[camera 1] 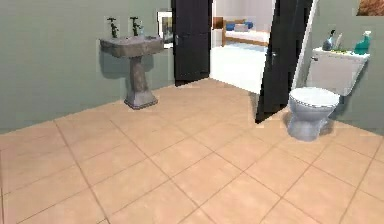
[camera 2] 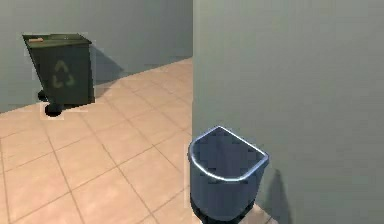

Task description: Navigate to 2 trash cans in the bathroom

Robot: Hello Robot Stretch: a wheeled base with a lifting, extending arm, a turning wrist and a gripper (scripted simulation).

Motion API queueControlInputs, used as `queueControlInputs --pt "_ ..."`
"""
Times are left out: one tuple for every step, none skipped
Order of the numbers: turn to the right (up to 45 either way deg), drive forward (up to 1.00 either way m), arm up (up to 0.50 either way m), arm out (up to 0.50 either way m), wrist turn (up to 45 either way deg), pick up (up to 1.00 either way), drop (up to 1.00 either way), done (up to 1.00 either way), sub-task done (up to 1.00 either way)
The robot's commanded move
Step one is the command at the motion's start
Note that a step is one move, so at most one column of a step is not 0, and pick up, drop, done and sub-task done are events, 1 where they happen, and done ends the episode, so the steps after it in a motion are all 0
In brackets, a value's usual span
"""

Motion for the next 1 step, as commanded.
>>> queueControlInputs --pt "45.0 0.00 0.00 0.00 0.0 0.00 0.00 0.00 0.00"
